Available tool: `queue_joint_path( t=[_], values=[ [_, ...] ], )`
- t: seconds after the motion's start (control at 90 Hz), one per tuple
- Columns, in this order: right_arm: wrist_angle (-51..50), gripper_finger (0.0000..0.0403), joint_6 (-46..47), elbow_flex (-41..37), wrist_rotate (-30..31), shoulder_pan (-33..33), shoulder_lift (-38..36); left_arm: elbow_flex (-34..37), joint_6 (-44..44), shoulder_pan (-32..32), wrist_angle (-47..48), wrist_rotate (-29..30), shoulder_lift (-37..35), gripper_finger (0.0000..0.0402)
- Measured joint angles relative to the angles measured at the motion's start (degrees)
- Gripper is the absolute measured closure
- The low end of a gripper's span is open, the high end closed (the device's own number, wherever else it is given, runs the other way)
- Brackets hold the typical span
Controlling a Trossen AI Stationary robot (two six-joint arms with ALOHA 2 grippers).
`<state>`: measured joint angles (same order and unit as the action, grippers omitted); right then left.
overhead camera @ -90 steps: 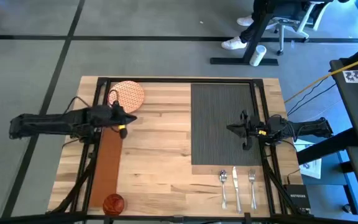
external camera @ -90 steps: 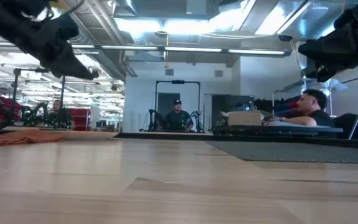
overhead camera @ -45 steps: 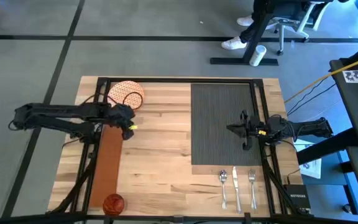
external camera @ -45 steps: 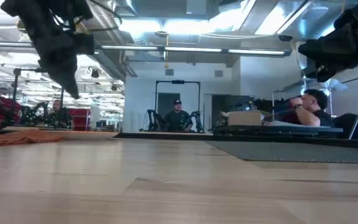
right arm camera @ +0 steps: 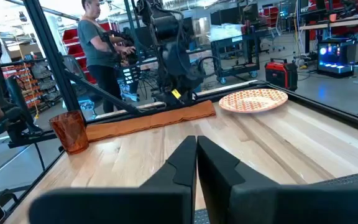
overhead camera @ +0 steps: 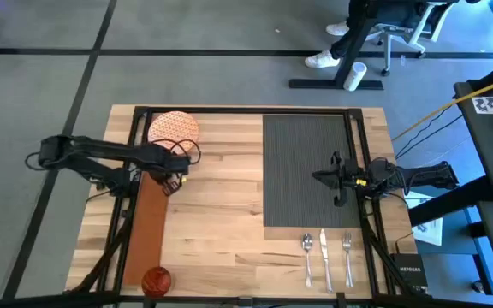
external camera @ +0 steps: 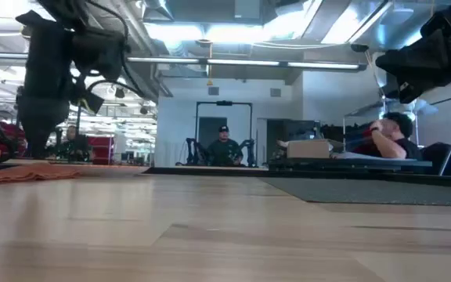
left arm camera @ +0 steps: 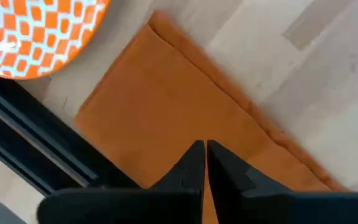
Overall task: Set table place
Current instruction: Fold the orange table napkin
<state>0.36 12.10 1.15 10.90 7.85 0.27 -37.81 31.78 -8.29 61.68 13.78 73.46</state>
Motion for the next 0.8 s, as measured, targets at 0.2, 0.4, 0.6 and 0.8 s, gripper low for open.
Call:
queue_joint_path(
  t=[0.2,0.4,0.6,0.8],
  values=[
    [0.0,0.0403,0.0,0.0,0.0,0.0,0.0,0.0,2.8,0.0,0.2,0.0,4.5,0.0402],
    [0.0,0.0403,0.0,0.0,0.0,0.0,0.0,0.0,3.2,0.0,-1.8,0.0,8.4,0.0402],
    [-0.1,0.0403,0.0,0.0,-1.0,0.0,0.0,-0.1,-0.8,0.0,-8.2,0.1,12.6,0.0401],
    [-0.1,0.0403,0.1,0.0,-1.0,0.0,0.0,-1.8,-2.9,0.0,-11.0,0.5,15.9,0.0401]
  ],
)
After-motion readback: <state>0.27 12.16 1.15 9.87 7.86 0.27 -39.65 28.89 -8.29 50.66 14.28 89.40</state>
